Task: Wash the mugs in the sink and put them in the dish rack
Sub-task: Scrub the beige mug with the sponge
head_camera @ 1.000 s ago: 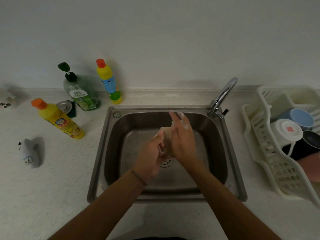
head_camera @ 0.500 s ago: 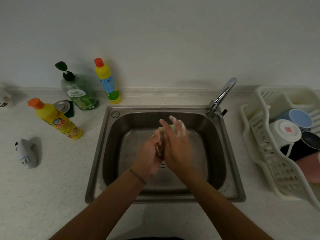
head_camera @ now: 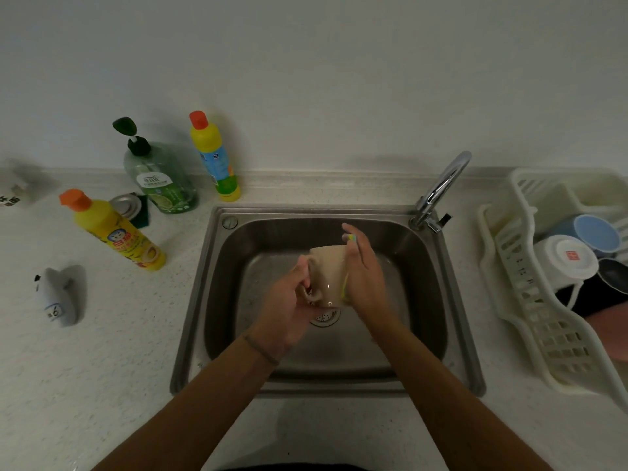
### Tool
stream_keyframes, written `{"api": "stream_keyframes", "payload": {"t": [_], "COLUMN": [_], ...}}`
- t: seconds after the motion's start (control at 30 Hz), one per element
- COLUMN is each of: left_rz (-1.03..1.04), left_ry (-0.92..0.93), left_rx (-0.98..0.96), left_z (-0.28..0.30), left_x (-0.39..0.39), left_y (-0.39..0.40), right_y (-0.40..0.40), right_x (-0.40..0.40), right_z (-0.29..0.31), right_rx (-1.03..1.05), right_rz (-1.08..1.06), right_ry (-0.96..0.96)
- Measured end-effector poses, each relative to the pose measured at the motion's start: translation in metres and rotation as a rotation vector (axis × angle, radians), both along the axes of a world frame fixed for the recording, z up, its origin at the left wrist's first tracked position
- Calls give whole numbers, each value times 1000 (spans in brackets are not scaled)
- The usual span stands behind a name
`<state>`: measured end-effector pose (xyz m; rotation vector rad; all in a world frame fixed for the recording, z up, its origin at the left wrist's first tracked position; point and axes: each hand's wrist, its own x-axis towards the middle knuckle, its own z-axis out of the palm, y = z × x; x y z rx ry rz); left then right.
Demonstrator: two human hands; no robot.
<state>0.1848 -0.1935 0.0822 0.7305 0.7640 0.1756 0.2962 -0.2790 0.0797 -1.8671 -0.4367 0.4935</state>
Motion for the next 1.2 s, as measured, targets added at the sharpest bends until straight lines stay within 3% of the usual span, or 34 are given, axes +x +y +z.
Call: {"api": "stream_keyframes", "payload": {"t": [0.17,0.33,0.43,0.47,0.53,0.57,0.67,0.8,0.97,1.13,1.2], "left_rz": [12,8,-20,-51,-147,-118,-59,-6,35,92,121], "left_ry": [-33,-32,-79,-89,-30,-25,-56,-35,1,79,65], "left_rx": [-20,-20,-126,-116,122,175,80,167,267,255,233], "left_z": [2,1,3,-1,3,9,7,5,2,2,7], "left_x": [-8,-17,-17,-18,-15,-11,-2,0,-2,0,3], "left_y": [3,4,8,7,3,3,5,3,5,-4,-3], "right_y": [-3,-2,-5,-4,-3,-1,3,8,6,17,17], "right_x": [-8,-12,-10,-10,-15,-19,-27,-38,-64,-40,-46], "right_z": [5,6,13,15,17,18,20,20,13,23,27], "right_rx": [59,60,128,150,196,209,262,261,131,189,160], "right_rz": [45,28,58,74,116,131,94,52,148,54,104], "right_ry": [256,271,328,358,392,380,342,270,-96,27,-50]}}
